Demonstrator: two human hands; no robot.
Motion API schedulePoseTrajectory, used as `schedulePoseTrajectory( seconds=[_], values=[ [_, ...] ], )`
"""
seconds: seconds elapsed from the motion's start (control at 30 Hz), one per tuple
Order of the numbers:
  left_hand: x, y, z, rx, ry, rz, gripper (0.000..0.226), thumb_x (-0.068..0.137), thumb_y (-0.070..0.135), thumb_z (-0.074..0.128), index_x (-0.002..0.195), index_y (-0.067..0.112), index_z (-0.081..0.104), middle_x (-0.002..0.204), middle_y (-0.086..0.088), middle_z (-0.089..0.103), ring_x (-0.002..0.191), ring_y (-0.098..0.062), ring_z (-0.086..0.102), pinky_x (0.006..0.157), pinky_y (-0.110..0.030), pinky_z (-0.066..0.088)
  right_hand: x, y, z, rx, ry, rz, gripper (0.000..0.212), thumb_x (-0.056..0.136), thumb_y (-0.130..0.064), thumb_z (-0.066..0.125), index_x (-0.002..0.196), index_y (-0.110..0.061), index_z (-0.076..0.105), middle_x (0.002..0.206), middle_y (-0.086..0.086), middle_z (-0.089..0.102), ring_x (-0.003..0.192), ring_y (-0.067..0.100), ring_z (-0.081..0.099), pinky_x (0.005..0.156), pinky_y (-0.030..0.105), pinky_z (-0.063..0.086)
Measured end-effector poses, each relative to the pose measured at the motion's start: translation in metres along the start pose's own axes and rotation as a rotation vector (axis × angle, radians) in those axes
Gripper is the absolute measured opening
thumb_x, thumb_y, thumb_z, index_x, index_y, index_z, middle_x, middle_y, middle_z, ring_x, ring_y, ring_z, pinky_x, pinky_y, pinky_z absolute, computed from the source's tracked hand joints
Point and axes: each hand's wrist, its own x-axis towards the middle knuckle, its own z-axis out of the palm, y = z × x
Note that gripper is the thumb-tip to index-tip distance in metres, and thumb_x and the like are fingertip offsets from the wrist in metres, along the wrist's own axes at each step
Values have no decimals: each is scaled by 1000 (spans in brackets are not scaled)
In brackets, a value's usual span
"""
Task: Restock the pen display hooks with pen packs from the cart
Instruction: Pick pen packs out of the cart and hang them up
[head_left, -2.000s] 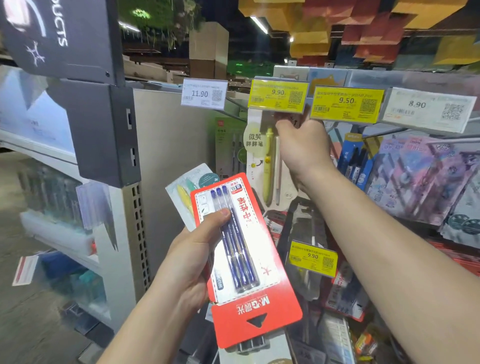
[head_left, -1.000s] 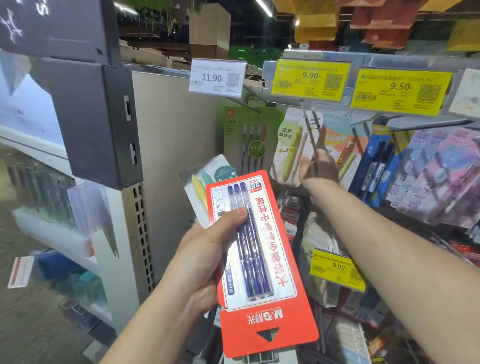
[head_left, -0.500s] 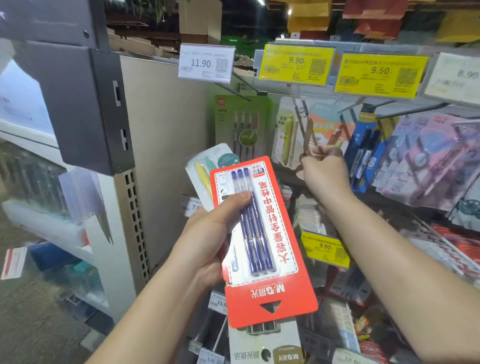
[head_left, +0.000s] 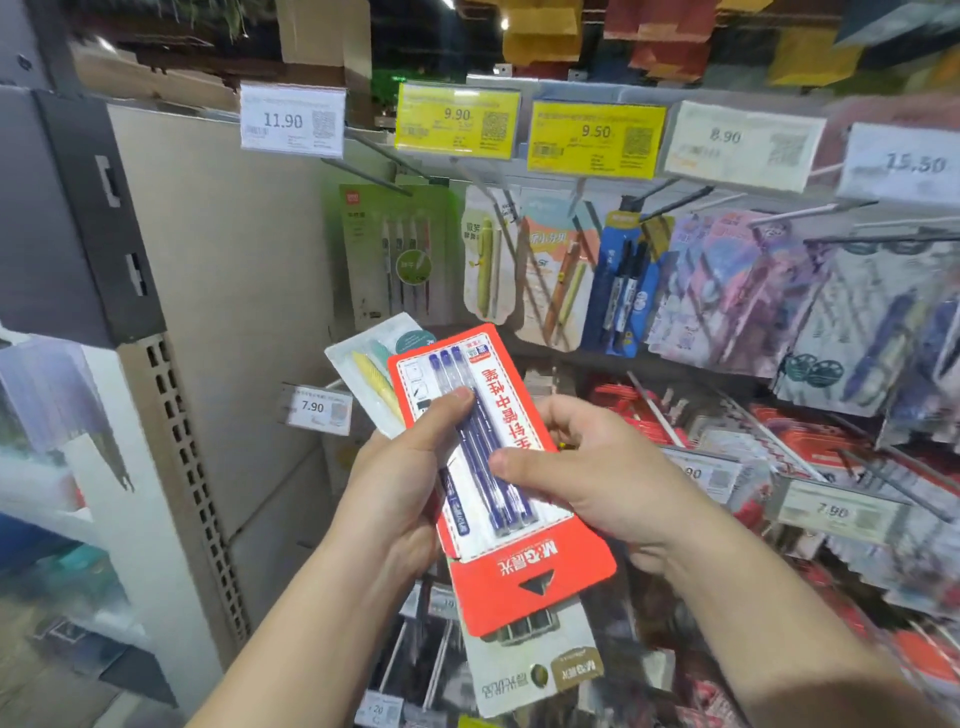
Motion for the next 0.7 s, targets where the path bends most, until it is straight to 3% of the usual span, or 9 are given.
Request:
schedulePoseTrajectory(
  seconds=[0.13, 0.23, 0.37, 0.57, 0.7],
  values=[
    [3, -7, 13, -19, -25, -25, 35, 94, 22, 72, 126, 9, 67, 106, -22, 77, 94, -39, 77, 86, -58, 61, -11, 9, -4, 42, 55, -6, 20, 93, -23, 75, 109, -25, 63, 95, 5, 80, 82, 27, 79, 85, 55, 62],
    [11, -13, 22, 0, -14, 8, 32, 103, 20, 60, 131, 5, 65, 82, -19, 78, 78, -25, 79, 71, -39, 65, -15, 18, -5, 90, 173, -30, 14, 97, -27, 69, 109, -28, 63, 97, 2, 80, 86, 24, 78, 88, 55, 60],
    [-7, -29, 23, -51, -151, -53, 45, 89, 27, 71, 131, 10, 66, 116, -22, 75, 108, -41, 72, 91, -59, 59, -19, 28, -6, 294, 385, -51, 10, 100, -25, 64, 110, -26, 64, 99, 4, 79, 89, 27, 78, 86, 58, 61],
    [-13, -38, 29, -53, -235, -30, 47, 90, 25, 69, 136, 16, 61, 117, -19, 75, 103, -38, 75, 74, -46, 65, -25, 30, -7, 409, 521, -119, 12, 100, -23, 63, 113, -22, 62, 98, 3, 79, 86, 23, 78, 78, 47, 64],
    [-12, -41, 28, -80, -245, -48, 48, 89, 27, 69, 135, 15, 62, 119, -21, 74, 108, -40, 72, 82, -54, 63, -32, 34, -5, 531, 533, -134, 15, 102, -22, 63, 116, -18, 61, 102, 9, 79, 89, 28, 78, 75, 44, 62]
  ],
)
